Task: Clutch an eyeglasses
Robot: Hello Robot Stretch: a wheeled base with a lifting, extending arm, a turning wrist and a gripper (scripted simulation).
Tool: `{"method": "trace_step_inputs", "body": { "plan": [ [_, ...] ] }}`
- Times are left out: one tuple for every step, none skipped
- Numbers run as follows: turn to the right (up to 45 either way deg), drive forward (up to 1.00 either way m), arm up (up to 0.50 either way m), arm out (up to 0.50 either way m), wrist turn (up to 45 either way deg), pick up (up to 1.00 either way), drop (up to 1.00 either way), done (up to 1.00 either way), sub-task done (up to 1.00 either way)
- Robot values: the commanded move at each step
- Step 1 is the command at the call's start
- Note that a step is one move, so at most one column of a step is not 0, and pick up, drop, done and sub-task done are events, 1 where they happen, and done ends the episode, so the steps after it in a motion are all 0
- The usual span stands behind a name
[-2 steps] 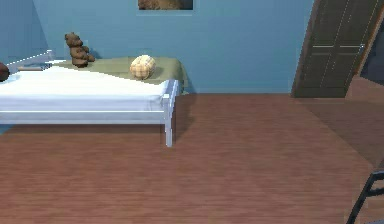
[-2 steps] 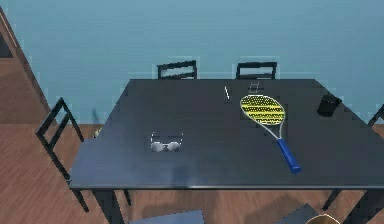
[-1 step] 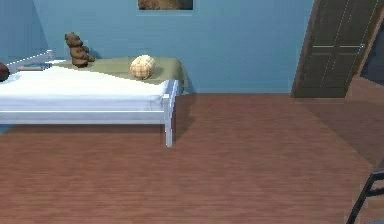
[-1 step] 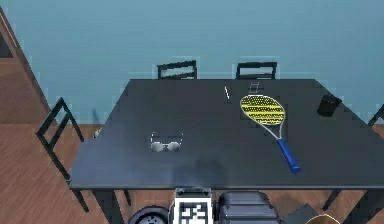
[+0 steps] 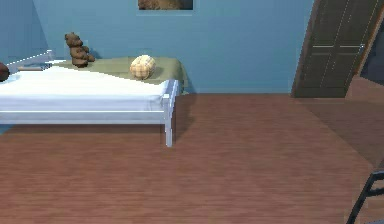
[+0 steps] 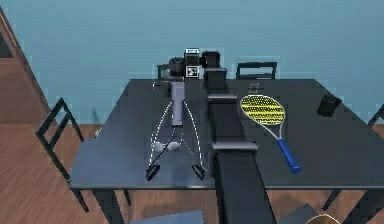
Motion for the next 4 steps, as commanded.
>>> {"method": "trace_step_inputs", "body": {
  "plan": [
    [0.0,0.0,0.0,0.0,45.0,0.0,0.0,0.0,0.0],
    [0.0,0.0,0.0,0.0,45.0,0.0,0.0,0.0,0.0],
    [0.0,0.0,0.0,0.0,45.0,0.0,0.0,0.0,0.0],
    [0.0,0.0,0.0,0.0,30.0,0.0,0.0,0.0,0.0]
  ]
}}
